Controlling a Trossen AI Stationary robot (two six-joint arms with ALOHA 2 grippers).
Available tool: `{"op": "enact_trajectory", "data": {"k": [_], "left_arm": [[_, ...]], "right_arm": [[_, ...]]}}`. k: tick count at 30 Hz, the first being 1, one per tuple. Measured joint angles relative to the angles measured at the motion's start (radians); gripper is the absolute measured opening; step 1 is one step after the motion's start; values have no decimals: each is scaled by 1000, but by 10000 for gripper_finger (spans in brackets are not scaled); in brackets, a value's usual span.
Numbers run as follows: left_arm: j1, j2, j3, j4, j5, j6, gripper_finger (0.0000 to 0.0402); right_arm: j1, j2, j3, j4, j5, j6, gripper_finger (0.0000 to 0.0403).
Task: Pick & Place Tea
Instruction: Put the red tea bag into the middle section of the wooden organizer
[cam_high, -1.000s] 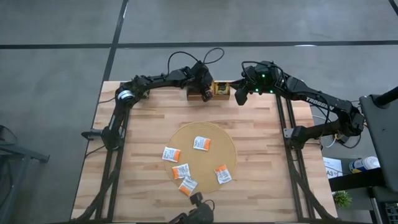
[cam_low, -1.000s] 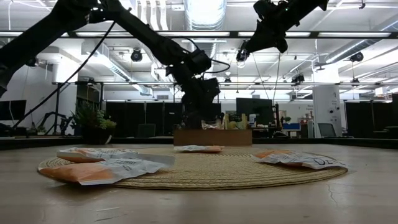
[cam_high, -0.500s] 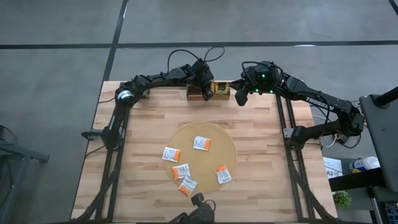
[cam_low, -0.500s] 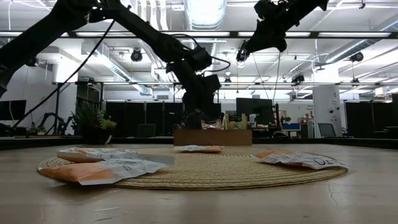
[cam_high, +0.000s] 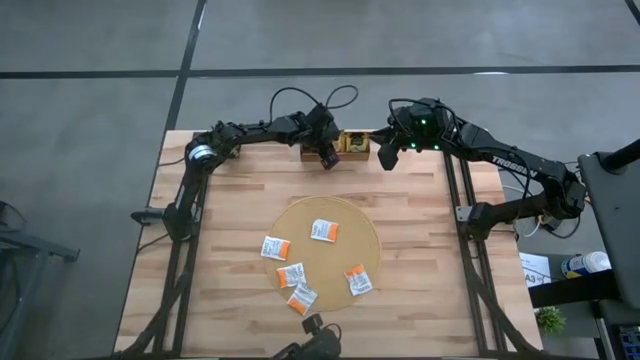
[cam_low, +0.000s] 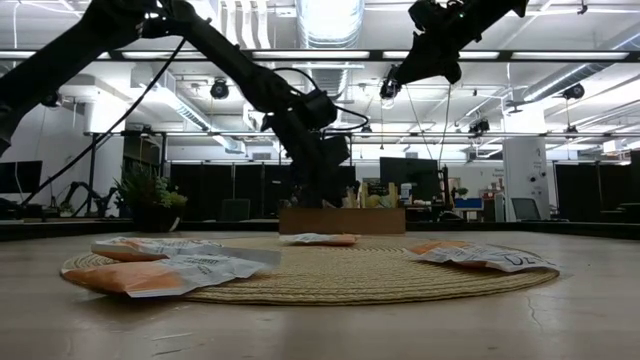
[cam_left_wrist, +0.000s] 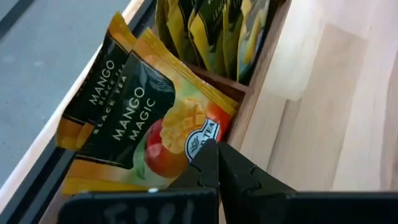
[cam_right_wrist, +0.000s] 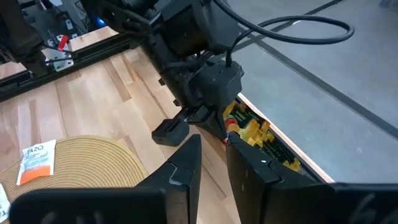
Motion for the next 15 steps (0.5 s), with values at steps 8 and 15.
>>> {"op": "enact_trajectory", "data": {"k": [8,15], "left_arm": [[0,0,-19,43,-9,-22,0],[0,2,-19,64,-19,-24,0]], "right_arm": [[0,0,0,3,0,-5,80],[-1,0,0,5,0,-6,87]]}}
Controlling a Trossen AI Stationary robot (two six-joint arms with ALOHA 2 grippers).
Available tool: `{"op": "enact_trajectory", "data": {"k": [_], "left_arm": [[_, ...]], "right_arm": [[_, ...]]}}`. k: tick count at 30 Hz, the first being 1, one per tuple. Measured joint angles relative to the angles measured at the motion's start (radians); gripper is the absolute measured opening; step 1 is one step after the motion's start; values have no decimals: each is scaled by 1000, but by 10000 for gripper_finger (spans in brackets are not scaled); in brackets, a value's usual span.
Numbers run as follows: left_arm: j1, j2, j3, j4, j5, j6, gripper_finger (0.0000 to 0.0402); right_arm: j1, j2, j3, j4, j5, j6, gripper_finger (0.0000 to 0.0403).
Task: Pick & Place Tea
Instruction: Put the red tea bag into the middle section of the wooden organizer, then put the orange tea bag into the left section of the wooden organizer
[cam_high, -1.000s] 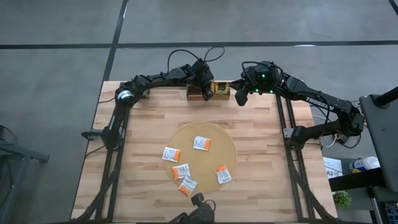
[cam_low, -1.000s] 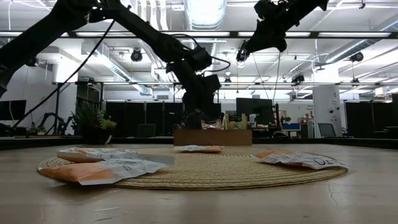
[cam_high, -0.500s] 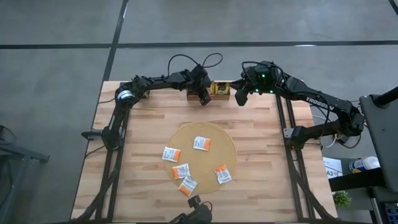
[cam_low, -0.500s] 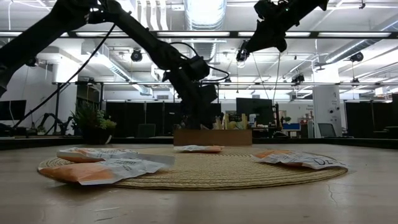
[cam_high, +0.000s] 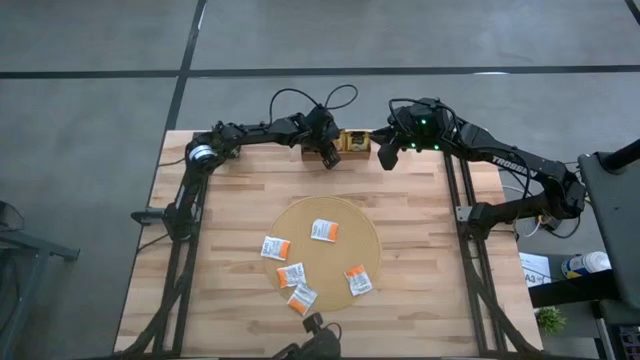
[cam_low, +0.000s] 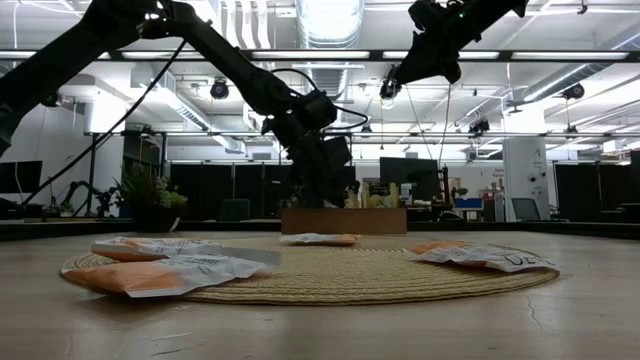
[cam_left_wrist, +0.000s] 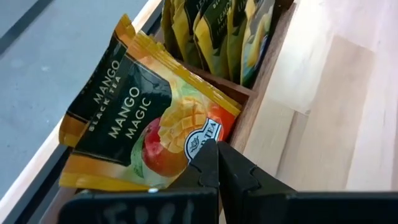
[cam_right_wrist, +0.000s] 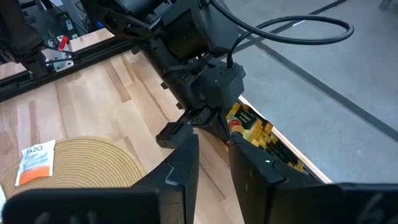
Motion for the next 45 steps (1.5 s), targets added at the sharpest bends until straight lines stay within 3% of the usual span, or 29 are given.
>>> {"op": "enact_trajectory", "data": {"k": [14,28,37,45], "left_arm": [[-12,-2,34,-39,44,-70,0],[-17,-30,170,-236,60,-64,0],[-41,-198,63,-217,63,-64,0],[-95,-389,-125,-148,59,-93,0]], "right_arm": [[0,0,0,1,0,-1,68],[0,0,0,3,0,-5,97],[0,0,0,2,0,-14,120],[1,0,0,1,-7,-11,142]]}}
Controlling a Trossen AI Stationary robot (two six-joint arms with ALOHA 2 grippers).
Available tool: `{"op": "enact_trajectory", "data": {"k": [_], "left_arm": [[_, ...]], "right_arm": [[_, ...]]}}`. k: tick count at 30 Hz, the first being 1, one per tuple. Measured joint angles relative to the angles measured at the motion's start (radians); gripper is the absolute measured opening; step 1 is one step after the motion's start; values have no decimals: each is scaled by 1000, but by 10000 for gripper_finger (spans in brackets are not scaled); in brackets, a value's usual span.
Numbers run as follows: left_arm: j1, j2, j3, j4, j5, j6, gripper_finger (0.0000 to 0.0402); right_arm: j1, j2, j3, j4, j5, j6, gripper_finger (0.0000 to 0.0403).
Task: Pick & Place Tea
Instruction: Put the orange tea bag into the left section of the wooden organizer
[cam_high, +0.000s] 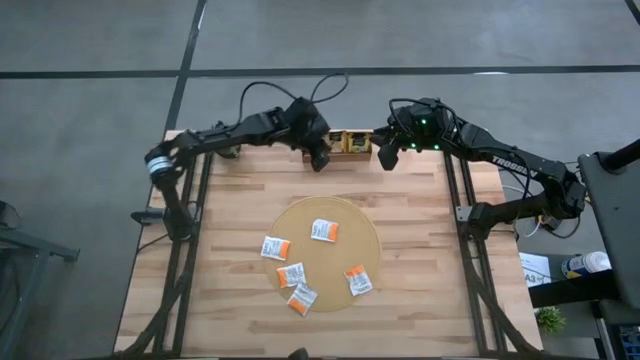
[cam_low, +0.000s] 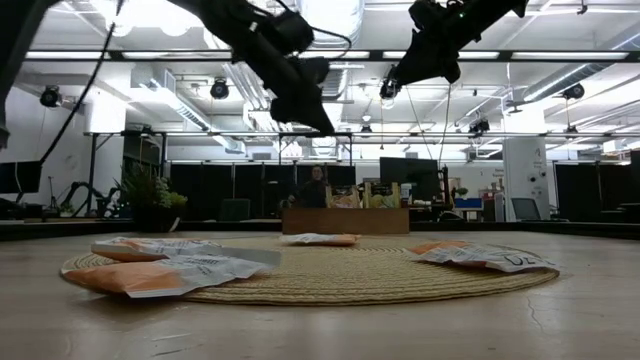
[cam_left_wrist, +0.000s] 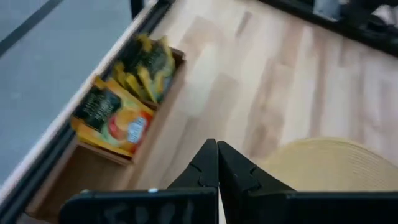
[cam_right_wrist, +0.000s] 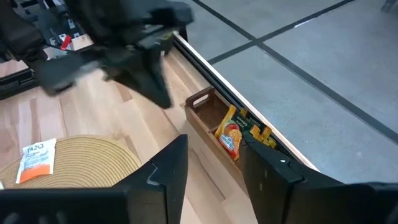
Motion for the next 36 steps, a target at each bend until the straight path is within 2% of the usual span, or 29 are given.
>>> {"op": "enact_trajectory", "data": {"k": [10,16,21,26,31,36], "left_arm": [[-59,-347,-403,300,1,-210,0],[-65,-524,-558,326,4,-349,18],[-88,-615,-608,317,10,-362,64],[-117,-638,-617,310,24,-344,116],[-135,-632,-628,306,116,-344,154],[-156,-631,-635,306,194,-334,167]], "right_arm": [[1,0,0,-2,-24,8,167],[1,1,0,-2,-25,37,176],[2,1,0,-2,-26,109,178],[11,1,-1,-7,-31,166,176],[38,1,-1,-41,-32,202,182],[93,1,-2,-109,-31,251,189]]}}
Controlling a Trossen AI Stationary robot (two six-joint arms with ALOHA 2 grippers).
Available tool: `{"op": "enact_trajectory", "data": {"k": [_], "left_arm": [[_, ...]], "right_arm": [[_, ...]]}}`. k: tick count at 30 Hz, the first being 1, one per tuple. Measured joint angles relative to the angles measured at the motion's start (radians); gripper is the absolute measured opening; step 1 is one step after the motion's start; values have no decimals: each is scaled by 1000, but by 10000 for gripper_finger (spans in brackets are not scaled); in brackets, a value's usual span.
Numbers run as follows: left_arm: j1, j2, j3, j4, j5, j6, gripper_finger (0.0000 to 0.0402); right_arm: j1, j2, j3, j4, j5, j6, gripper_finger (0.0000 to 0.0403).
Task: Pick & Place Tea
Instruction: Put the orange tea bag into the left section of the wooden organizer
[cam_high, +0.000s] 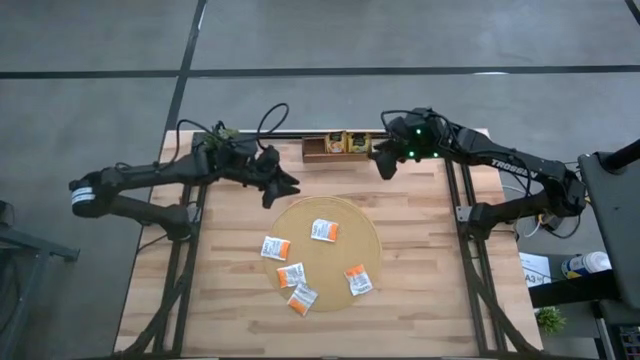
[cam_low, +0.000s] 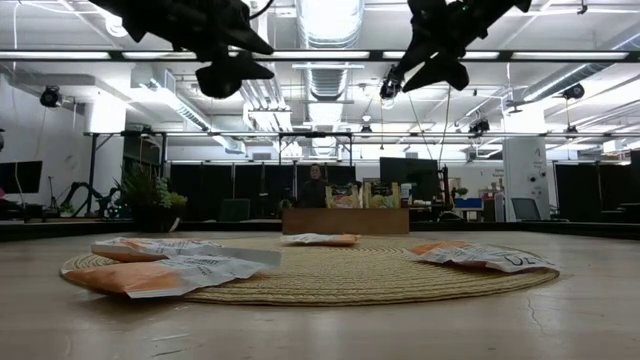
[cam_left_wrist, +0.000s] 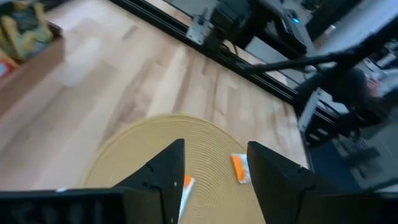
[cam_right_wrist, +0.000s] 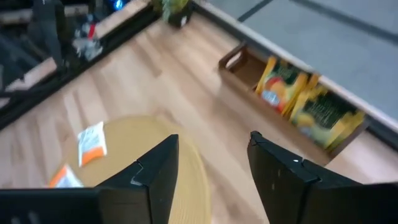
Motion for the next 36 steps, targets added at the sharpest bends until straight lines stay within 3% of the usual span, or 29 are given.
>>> {"op": "enact_trajectory", "data": {"k": [9,15,20,27,36], "left_arm": [[-95,0,-1,-23,2,-44,167],[-220,-2,-1,-140,5,-116,167],[-346,-3,-1,-232,-21,-278,167],[-468,-3,-1,-422,-157,-702,161],[-497,1,-1,-477,-357,-861,147]], "right_arm": [[171,0,0,-42,2,-6,196],[262,0,0,-42,10,-9,196],[306,0,-2,-41,13,-18,196],[329,0,-3,-40,73,-66,196],[329,0,-4,-9,92,-63,196]]}}
